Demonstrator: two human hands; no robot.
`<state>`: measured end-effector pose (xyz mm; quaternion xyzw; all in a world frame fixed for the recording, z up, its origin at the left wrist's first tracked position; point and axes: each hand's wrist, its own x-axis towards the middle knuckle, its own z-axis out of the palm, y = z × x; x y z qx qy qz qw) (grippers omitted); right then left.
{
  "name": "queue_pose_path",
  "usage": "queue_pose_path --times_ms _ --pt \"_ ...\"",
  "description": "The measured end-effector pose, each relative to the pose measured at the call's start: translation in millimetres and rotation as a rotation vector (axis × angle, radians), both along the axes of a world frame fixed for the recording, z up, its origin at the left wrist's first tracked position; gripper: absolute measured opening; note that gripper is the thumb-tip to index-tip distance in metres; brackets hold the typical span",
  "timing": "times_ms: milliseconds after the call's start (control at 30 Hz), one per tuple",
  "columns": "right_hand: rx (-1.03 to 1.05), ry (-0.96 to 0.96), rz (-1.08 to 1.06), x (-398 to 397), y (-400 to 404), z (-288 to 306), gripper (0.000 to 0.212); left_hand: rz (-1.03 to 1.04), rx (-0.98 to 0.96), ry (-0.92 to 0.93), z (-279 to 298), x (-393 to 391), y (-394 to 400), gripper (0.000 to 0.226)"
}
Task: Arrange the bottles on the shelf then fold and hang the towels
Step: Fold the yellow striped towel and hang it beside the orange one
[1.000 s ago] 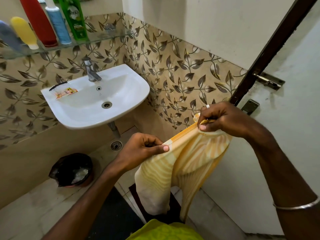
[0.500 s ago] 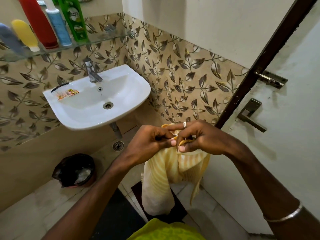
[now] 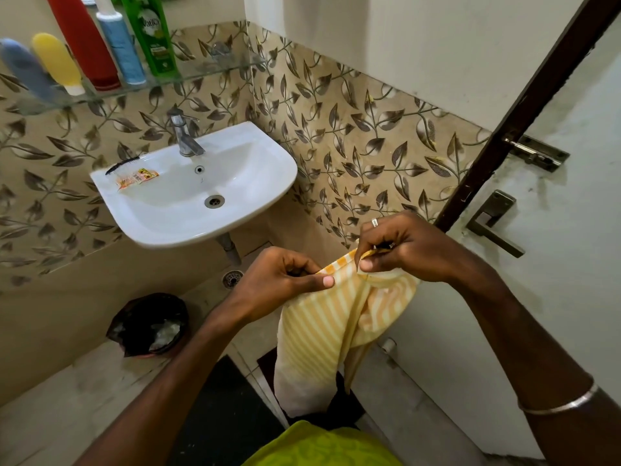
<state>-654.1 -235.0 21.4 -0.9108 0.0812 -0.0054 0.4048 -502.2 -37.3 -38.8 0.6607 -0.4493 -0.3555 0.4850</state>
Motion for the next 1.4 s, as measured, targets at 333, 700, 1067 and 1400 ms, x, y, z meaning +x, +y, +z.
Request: queue_pose_path --times_ms 333,700,1067,1400 --pt "0.003 -0.012 -0.239 -16 -31 8 0.019 0.049 0.057 -0.034 -5 5 2 0.02" --pt "0.147 0.092 0.067 1 19 -8 0.021 -0.04 -0.063 -0.199 7 -4 -13 0.01" --pt "0.027 0.105 0.07 14 7 1 0.014 0.004 0.013 -0.042 6 -1 -1 0.024" --pt "-0.001 0.041 -0.12 -1 -26 16 0.022 0.068 0.071 -0.005 2 7 14 0.019"
